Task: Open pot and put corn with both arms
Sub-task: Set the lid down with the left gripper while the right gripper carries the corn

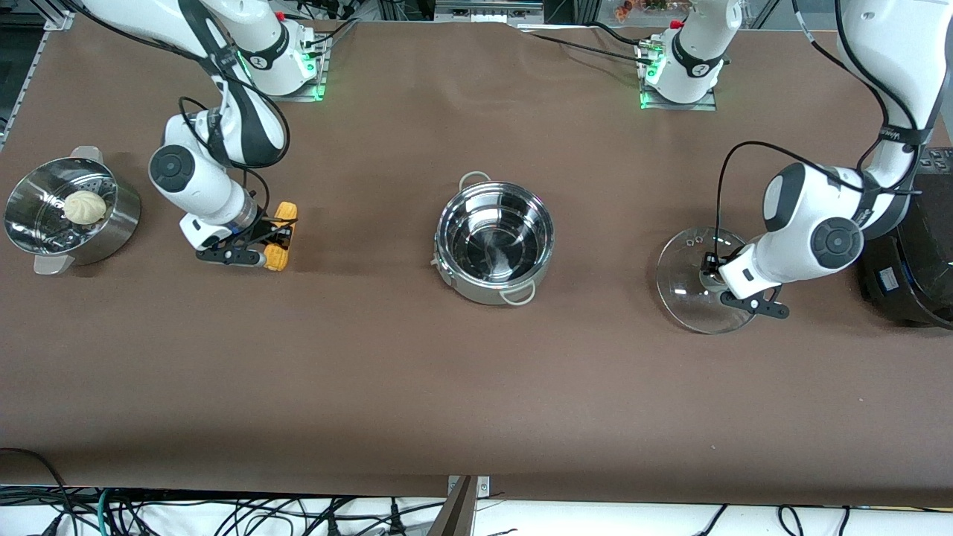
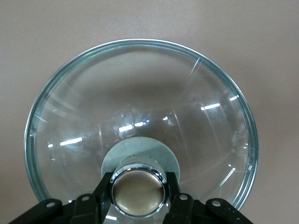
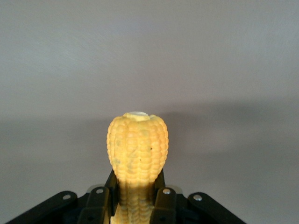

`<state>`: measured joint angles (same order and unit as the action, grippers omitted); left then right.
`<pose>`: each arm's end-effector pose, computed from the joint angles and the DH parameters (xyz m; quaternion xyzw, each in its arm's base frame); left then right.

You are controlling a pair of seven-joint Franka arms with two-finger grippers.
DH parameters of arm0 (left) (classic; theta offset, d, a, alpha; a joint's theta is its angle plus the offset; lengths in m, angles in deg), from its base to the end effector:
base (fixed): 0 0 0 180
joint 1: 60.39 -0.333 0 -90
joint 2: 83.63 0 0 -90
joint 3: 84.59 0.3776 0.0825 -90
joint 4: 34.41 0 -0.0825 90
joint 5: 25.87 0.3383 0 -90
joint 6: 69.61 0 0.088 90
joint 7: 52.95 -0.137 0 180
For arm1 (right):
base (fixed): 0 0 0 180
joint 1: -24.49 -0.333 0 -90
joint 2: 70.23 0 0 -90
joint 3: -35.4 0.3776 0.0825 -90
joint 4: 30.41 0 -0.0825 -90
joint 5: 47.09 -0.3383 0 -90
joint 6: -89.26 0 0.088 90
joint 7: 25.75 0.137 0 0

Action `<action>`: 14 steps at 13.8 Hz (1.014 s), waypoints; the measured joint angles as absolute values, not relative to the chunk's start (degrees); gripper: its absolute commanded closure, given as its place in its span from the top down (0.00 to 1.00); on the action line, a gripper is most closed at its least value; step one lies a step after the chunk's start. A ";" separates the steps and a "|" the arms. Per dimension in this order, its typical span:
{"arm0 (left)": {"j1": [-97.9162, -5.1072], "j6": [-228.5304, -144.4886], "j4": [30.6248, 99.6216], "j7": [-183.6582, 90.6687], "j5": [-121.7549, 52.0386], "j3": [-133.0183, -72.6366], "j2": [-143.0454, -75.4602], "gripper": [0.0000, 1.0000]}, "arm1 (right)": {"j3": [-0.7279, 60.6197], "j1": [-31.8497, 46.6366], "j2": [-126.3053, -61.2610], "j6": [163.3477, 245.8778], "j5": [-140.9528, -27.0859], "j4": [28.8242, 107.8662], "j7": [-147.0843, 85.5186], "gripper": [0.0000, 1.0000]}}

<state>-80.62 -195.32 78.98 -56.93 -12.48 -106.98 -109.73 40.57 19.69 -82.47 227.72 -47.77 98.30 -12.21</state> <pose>0.5781 0.0069 0.2949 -0.9878 0.1211 0.0974 0.0003 0.5121 0.0892 0.3335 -0.9990 0.0365 0.0236 0.0088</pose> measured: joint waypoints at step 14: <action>-80.94 -164.95 63.63 -56.96 -17.22 -110.68 -98.14 1.00 | 47.13 -0.26 -92.21 204.93 -47.93 63.72 14.54 0.01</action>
<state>-80.94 -164.95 63.63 -56.96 -17.22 -110.68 -98.14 47.13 -0.26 -92.21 204.93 -47.93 63.72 14.54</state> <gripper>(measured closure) 0.000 0.727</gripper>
